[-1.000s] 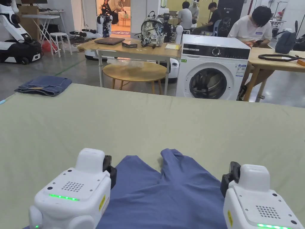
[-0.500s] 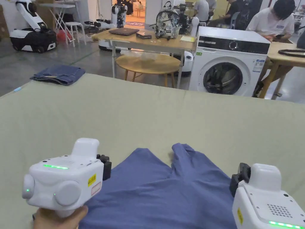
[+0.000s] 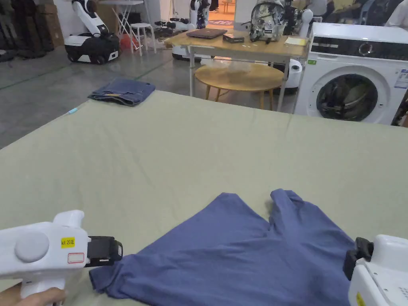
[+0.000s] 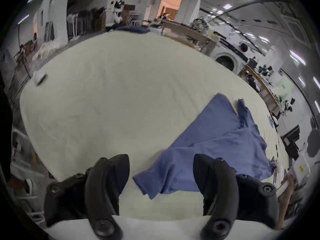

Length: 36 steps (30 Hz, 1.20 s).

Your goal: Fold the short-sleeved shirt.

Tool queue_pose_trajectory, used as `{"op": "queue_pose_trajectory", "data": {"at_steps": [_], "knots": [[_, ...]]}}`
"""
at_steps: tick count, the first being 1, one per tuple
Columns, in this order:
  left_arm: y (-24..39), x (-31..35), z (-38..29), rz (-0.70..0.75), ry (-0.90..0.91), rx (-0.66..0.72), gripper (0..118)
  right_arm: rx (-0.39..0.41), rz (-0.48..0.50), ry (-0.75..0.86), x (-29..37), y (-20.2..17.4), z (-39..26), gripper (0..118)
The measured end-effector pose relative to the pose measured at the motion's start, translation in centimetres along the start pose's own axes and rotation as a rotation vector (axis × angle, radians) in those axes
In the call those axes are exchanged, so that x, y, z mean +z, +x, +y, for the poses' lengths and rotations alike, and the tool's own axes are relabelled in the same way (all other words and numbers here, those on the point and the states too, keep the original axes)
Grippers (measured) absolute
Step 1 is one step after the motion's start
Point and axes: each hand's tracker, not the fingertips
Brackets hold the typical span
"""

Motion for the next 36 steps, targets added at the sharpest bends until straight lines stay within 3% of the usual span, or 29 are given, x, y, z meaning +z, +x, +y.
{"op": "queue_pose_trajectory", "data": {"at_steps": [5, 9, 11, 13, 15, 16, 23, 26, 29, 36], "knots": [[-0.5, -4.4, -0.8, 0.136, -0.111, 0.011, 76, 0.006, 0.013, -0.027, -0.8, -0.5, -0.6, 0], [-0.4, -6.6, -1.3, 0.225, -0.086, -0.067, 55, 0.012, 0.017, -0.041, -0.9, -0.8, -0.7, 0], [0.1, -6.5, -1.3, 0.224, -0.067, -0.090, 37, 0.015, 0.015, -0.044, -1.0, -0.7, -0.9, 0], [0.6, -6.6, -1.8, 0.208, -0.059, -0.116, 32, 0.018, 0.012, -0.048, -1.4, -0.6, -0.9, 0], [0.3, -7.2, -1.7, 0.135, -0.073, -0.105, 7, 0.021, 0.011, -0.059, -1.7, -0.5, -0.9, 0], [0.5, -7.2, -1.7, 0.138, -0.071, -0.101, 0, 0.022, 0.014, -0.066, -1.9, -0.4, -0.8, 0], [-0.5, -4.9, -0.7, 0.097, -0.011, -0.106, 0, 0.053, 0.036, -0.146, -5.9, 2.4, 2.2, 0], [-0.5, -3.5, -0.5, 0.066, 0.015, -0.105, 0, 0.091, 0.069, -0.291, -10.1, 3.9, 4.0, 26], [-0.2, -2.8, -0.2, 0.054, 0.031, -0.117, 0, 0.097, 0.116, -0.418, -15.6, 5.6, 4.1, 66], [-0.3, -2.7, -0.5, 0.051, 0.040, -0.111, 0, 0.193, 0.166, -0.637, -22.8, 4.9, 3.2, 72]]}}
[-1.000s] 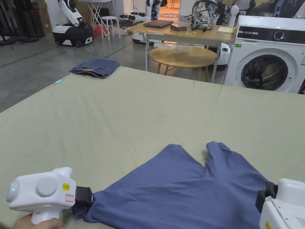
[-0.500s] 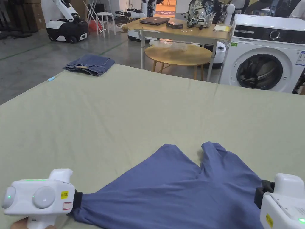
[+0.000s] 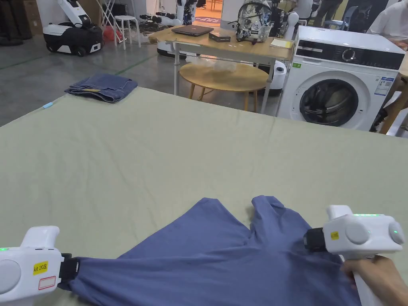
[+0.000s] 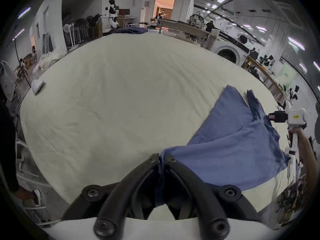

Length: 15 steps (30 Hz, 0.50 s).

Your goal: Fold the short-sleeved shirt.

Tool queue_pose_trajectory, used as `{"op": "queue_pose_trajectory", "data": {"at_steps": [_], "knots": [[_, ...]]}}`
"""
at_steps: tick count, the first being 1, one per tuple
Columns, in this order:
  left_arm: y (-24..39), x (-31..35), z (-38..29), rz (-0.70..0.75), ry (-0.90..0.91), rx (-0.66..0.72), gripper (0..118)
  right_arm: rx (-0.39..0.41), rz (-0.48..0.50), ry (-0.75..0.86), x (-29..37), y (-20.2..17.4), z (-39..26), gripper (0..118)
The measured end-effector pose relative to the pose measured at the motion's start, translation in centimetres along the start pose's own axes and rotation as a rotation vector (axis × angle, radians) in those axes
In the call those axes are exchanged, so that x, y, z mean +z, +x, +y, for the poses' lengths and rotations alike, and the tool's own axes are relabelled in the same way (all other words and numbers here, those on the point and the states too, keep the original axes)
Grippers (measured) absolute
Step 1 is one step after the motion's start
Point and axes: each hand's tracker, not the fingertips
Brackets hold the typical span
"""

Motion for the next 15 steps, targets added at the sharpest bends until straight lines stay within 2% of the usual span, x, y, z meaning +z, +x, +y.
{"op": "queue_pose_trajectory", "data": {"at_steps": [2, 3, 4, 5, 6, 7, 10, 15], "knots": [[0.1, 0.1, -0.2, 0.004, 0.004, 0.001, 0, 0.029, -0.034, -0.083, -1.9, -0.2, -0.2, 67], [0.2, 0.2, -0.3, 0.005, 0.003, 0.002, 0, 0.008, -0.004, -0.057, -3.2, 0.3, -0.1, 62], [0.3, 0.2, -0.4, 0.006, 0.005, 0.002, 0, -0.015, -0.013, -0.028, -2.8, 0.3, -0.1, 45], [0.4, 0.3, -0.5, 0.007, 0.013, 0.000, 0, -0.031, -0.004, -0.025, -2.5, 0.3, 0.0, 9], [0.5, 0.5, -0.5, 0.007, 0.021, -0.004, 0, -0.053, 0.038, -0.006, -2.3, 0.3, 0.1, 9], [0.7, 0.6, -0.4, 0.004, 0.029, -0.009, 0, -0.057, 0.070, 0.007, -1.0, -0.3, 0.2, 0], [0.6, 0.6, 0.2, 0.010, 0.049, -0.025, 0, 0.004, -0.006, 0.007, -0.5, -1.1, -0.5, 1], [1.1, 1.9, 2.0, -0.022, 0.123, -0.036, 0, -0.076, -0.019, 0.176, 3.4, 0.3, -0.1, 0]]}}
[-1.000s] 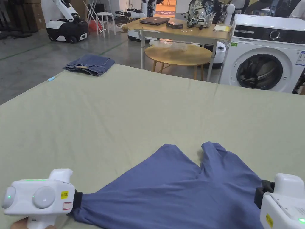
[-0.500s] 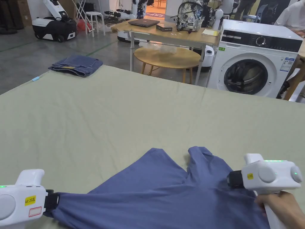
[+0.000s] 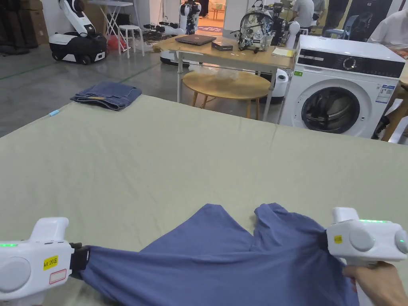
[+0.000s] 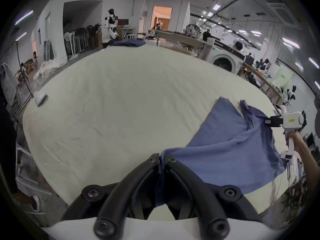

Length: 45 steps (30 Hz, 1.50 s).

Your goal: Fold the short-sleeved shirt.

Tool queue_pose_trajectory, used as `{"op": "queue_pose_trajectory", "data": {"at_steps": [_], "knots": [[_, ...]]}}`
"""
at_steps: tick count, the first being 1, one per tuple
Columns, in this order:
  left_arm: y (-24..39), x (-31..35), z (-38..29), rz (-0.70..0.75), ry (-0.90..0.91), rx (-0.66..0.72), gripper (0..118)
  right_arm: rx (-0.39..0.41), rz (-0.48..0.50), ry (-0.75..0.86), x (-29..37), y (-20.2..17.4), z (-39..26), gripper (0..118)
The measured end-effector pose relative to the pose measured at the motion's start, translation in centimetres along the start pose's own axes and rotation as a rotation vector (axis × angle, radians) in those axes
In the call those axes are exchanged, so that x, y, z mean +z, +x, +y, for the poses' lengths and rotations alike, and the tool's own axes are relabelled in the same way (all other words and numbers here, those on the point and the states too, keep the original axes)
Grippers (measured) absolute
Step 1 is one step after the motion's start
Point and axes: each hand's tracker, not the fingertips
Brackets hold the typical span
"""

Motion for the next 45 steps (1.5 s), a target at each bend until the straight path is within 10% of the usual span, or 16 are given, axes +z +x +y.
{"op": "queue_pose_trajectory", "data": {"at_steps": [19, 45], "knots": [[13.9, 8.9, 24.8, -0.150, 0.423, -0.195, 0, -0.076, -0.309, 0.636, 28.1, 8.2, 12.4, 0], [23.3, 9.0, 47.7, -0.091, 0.565, -0.241, 0, -0.087, -0.450, 0.836, 31.5, 13.2, 30.1, 0]]}}
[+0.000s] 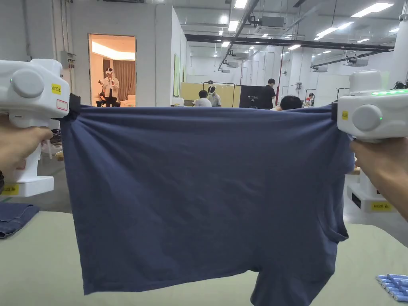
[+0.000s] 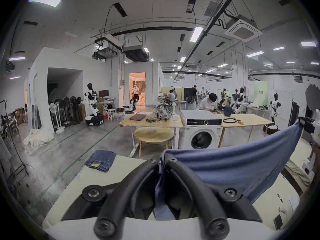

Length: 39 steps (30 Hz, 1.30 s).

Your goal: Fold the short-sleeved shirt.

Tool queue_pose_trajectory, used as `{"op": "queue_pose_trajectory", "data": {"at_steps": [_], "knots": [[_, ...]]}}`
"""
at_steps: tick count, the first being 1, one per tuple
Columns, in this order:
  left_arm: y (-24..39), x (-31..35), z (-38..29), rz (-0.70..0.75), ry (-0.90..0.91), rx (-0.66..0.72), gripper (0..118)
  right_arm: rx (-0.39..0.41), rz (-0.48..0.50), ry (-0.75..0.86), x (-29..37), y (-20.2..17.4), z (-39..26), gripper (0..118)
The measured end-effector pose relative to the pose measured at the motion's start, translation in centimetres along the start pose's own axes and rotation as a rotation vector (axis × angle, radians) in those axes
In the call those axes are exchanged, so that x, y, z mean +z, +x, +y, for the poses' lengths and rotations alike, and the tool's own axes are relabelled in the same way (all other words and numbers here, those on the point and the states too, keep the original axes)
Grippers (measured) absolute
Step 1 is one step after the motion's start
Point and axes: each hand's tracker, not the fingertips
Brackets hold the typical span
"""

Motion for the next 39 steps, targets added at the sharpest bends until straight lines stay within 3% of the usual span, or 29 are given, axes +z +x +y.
{"op": "queue_pose_trajectory", "data": {"at_steps": [17, 28, 39], "knots": [[0.2, -0.3, -12.2, -0.010, -0.069, -0.024, 0, 0.030, 0.022, -0.113, 3.6, 0.5, -11.1, 0], [-0.3, 10.3, -20.9, -0.067, -0.065, -0.020, 0, 0.038, 0.048, -0.181, 16.0, 2.7, -17.7, 0], [-0.5, 20.4, -32.3, -0.093, -0.143, -0.030, 0, 0.103, 0.086, -0.341, 27.7, 2.7, -27.9, 0]]}}
